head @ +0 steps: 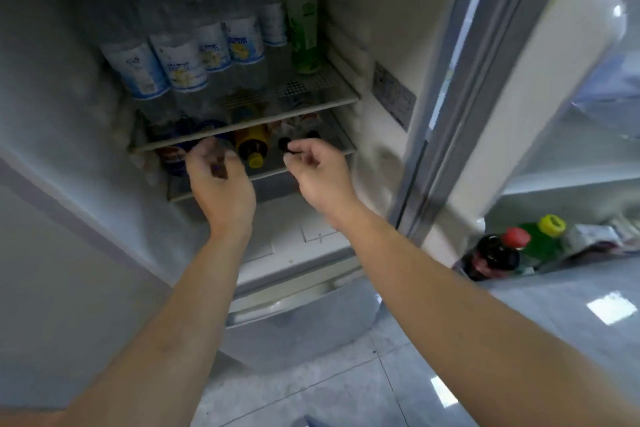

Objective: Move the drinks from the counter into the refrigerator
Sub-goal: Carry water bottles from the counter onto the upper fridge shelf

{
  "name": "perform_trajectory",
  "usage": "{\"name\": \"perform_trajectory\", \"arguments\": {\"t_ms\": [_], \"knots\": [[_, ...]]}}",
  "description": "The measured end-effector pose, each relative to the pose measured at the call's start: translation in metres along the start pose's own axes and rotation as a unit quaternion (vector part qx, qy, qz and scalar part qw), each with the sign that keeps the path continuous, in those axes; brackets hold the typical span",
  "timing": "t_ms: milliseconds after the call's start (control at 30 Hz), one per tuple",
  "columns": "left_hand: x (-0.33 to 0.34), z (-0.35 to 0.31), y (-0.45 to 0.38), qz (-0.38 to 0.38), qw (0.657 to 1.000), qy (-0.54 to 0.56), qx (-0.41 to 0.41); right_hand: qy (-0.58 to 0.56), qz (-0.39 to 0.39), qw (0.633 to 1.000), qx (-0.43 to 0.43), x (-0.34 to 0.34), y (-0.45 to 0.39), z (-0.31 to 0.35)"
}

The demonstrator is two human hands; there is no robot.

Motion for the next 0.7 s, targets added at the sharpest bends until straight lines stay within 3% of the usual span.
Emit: {"name": "perform_trajectory", "arguments": {"t_ms": [200, 400, 567, 700], "knots": [[0.052, 0.011, 0.106, 0.092, 0.995, -0.033, -0.009, -0.025, -0.078, 0.996, 0.043, -0.1, 0.087, -0.032], [0.094, 0.053, 0.209, 0.191, 0.977, -0.06, -0.068, -0.032, -0.197, 0.976, 0.083, -0.218, 0.19, -0.073], [0.138, 0.092, 0.298, 0.303, 0.944, -0.092, -0.095, 0.002, -0.301, 0.939, 0.165, -0.323, 0.287, -0.121], [0.173, 0.13, 0.357, 0.404, 0.898, -0.138, -0.106, 0.009, -0.384, 0.894, 0.231, -0.389, 0.365, -0.16]]}}
Point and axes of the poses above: each hand's wrist, its own y-axis away from the middle knuckle, its own x-axis out of the palm, z = x × y, the point moved 10 cm from there along -y, towards the middle knuckle, and after that the axes turned 9 degrees about -x, right-handed, at the moved point
